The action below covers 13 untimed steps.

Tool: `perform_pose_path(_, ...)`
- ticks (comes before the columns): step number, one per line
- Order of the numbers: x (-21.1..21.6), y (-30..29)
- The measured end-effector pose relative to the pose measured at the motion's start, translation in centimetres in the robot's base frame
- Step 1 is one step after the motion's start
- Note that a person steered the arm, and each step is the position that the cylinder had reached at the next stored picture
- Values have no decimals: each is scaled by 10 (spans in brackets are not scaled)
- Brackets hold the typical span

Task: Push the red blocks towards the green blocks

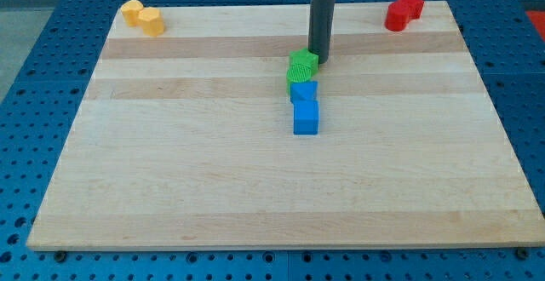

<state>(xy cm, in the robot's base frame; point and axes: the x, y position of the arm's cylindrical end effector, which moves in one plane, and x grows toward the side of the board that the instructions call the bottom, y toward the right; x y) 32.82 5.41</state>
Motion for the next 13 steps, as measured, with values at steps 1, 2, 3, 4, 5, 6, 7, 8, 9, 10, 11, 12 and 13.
perform_pose_path(1, 0, 4)
perform_pose_path(2, 0, 38)
perform_pose_path(3, 0, 47)
perform_pose_path(4, 1, 69)
perform_pose_path(5, 1, 124)
perform_pose_path(6, 1, 187)
perform_pose_path(7, -12, 233)
perform_pose_path(8, -42, 268)
perform_pose_path(9, -78, 279)
perform_pose_path(10, -107, 279)
perform_pose_path(11, -137, 262)
perform_pose_path(12, -136, 244)
perform_pose_path(13, -136, 215)
